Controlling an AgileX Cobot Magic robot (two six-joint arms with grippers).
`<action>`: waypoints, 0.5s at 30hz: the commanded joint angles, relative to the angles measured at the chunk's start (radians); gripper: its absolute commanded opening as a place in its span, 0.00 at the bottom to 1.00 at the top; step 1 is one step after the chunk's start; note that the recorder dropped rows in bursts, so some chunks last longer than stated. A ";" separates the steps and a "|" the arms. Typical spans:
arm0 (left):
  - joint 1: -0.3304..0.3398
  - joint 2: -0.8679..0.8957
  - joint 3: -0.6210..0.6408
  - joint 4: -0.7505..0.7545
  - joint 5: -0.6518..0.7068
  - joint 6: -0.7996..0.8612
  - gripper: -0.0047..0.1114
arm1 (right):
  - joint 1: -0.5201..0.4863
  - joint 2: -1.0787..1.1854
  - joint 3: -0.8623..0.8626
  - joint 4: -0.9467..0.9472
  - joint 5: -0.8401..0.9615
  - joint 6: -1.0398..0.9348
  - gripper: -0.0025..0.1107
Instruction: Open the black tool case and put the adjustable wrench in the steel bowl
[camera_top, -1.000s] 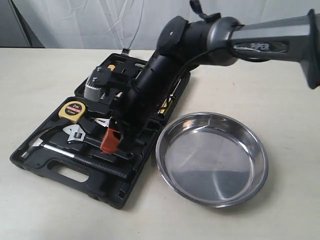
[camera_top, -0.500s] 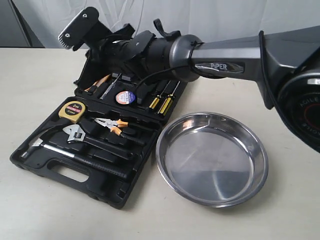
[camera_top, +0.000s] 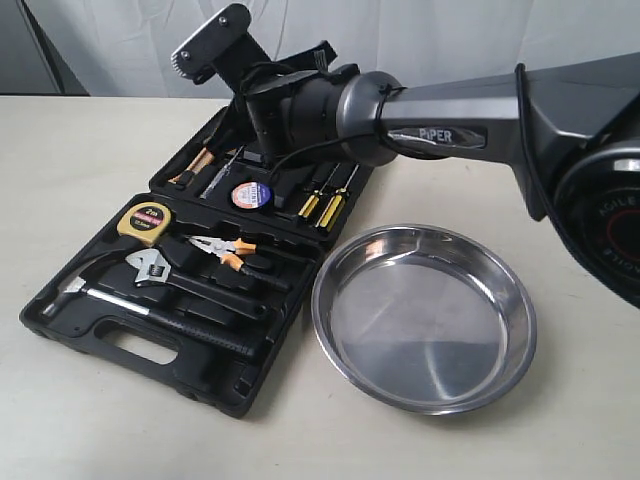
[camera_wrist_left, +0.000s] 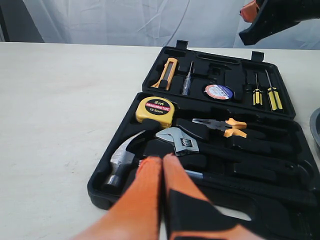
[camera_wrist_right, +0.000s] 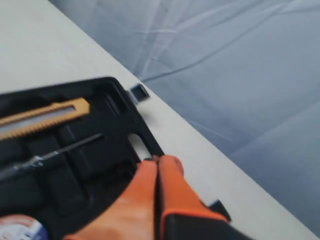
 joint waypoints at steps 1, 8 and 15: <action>-0.004 -0.006 0.005 0.001 -0.013 -0.004 0.04 | 0.032 -0.004 0.004 0.044 -0.129 -0.071 0.01; -0.004 -0.006 0.005 0.001 -0.011 -0.004 0.04 | 0.075 -0.008 0.004 0.044 -0.108 -0.071 0.01; -0.004 -0.006 0.005 0.001 -0.011 -0.004 0.04 | 0.074 0.001 0.004 0.044 -0.140 -0.071 0.01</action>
